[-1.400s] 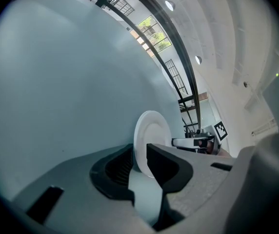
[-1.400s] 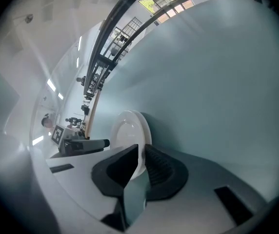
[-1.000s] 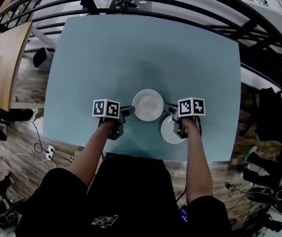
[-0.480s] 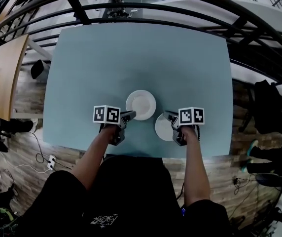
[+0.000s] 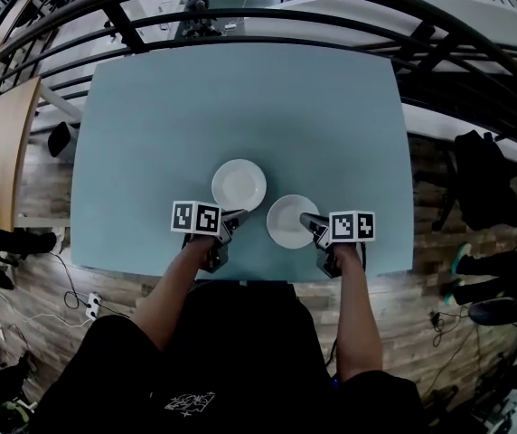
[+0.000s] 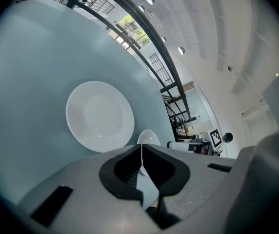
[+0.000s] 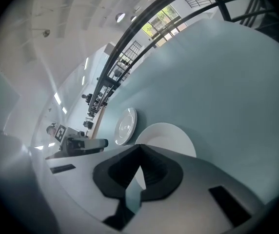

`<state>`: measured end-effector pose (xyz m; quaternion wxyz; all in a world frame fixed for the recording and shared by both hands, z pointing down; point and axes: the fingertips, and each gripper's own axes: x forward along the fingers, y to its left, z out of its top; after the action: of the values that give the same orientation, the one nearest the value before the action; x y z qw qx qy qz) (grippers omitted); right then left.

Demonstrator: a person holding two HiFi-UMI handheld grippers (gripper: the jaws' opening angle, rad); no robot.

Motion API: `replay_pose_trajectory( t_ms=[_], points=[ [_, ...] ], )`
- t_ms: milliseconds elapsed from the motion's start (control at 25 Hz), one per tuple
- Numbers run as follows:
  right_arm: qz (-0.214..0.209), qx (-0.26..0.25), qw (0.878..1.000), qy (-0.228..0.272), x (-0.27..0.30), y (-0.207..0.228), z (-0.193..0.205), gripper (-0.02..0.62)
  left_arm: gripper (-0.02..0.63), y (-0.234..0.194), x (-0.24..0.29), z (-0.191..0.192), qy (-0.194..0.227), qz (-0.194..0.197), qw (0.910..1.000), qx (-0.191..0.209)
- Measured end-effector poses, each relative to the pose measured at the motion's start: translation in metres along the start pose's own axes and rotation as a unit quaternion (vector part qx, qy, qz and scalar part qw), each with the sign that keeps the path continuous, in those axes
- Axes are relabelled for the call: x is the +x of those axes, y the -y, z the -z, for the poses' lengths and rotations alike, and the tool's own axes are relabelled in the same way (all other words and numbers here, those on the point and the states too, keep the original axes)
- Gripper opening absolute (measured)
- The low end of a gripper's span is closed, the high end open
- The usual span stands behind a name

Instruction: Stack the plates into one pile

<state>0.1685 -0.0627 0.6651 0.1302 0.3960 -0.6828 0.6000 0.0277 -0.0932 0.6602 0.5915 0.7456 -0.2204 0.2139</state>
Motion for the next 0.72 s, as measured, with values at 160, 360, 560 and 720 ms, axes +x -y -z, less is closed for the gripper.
replay_pose_trajectory(
  t_ms=[160,360,560,720],
  points=[
    [0.006,0.012,1.0,0.001,-0.016,0.022,0.014,0.006,0.012,0.008,0.018,0.013,-0.008,0.003,0.9999,0.006],
    [0.013,0.024,1.0,0.013,-0.032,0.035,0.022,0.006,0.01,0.014,0.029,0.029,-0.021,0.001,0.9997,0.012],
    [0.018,0.032,0.999,0.019,-0.042,0.048,0.028,0.006,0.008,0.012,0.039,0.04,-0.027,-0.005,0.9996,0.009],
    [0.019,0.041,0.999,0.018,-0.044,0.06,0.038,0.006,0.008,0.012,0.049,0.049,-0.032,0.006,0.9995,0.006]
  ],
)
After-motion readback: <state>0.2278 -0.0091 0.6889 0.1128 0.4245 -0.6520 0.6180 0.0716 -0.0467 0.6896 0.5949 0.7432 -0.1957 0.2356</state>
